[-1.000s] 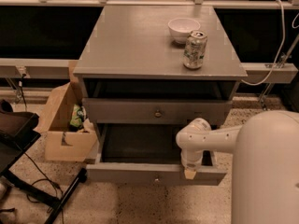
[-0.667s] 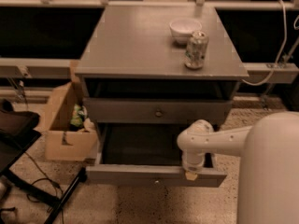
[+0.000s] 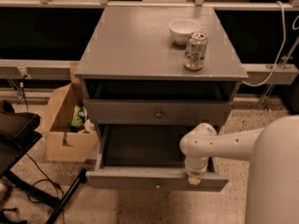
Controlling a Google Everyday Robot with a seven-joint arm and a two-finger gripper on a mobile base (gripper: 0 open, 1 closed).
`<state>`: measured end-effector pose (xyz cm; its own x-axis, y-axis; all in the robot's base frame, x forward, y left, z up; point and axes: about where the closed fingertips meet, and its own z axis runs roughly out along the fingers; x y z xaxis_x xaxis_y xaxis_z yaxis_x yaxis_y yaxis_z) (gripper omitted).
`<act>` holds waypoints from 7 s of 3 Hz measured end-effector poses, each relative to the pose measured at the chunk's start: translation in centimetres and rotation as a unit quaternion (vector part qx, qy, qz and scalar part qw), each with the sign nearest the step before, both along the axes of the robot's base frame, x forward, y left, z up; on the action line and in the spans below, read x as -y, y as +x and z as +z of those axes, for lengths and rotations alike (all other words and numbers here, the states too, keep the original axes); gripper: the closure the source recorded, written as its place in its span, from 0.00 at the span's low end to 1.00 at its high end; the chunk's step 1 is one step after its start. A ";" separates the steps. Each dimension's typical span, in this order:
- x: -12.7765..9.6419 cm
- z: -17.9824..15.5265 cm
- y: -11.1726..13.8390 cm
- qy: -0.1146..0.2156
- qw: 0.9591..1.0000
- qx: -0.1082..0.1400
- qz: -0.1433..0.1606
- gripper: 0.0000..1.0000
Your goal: Open middle drawer
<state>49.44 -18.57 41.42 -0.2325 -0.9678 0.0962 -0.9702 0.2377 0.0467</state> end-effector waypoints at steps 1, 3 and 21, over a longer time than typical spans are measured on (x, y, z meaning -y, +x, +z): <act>0.0 -0.1 0.0 0.000 1.000 0.000 0.000 1.00; 0.3 0.5 -2.5 0.005 1.000 -0.020 -0.010 1.00; 1.5 -0.6 -10.2 0.042 0.992 -0.111 -0.045 0.00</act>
Offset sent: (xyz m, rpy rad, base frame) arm -0.1126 -0.0108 0.0332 0.0509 0.1775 -0.0905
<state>39.24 -20.04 40.78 -0.3010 -0.9507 0.0743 -0.9084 0.3096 0.2809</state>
